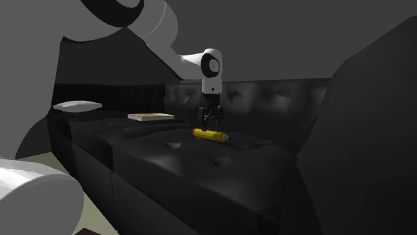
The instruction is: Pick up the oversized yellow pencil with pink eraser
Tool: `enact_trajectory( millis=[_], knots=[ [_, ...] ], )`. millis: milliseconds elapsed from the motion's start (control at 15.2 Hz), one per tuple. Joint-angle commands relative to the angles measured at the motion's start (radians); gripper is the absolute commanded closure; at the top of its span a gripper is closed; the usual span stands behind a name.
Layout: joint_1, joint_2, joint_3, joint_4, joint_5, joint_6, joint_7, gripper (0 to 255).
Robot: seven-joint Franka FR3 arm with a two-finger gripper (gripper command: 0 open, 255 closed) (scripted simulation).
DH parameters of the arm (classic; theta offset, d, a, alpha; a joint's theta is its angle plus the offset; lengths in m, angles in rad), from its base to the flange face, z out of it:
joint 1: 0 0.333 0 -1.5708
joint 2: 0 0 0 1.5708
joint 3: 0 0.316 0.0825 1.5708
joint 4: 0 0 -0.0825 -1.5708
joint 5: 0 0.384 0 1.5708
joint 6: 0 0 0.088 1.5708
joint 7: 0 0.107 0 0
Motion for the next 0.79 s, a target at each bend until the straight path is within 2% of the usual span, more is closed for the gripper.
enact_trajectory(
  millis=[0,462,528,726],
  knots=[
    [-0.003,0.022,0.006,0.005,0.009,0.017,-0.023,0],
    [-0.004,0.043,0.009,-0.043,0.017,0.084,-0.029,0],
    [-0.004,0.042,0.009,-0.045,0.017,0.086,-0.030,255],
    [-0.005,0.043,0.008,-0.044,0.017,0.085,-0.032,255]
  ],
)
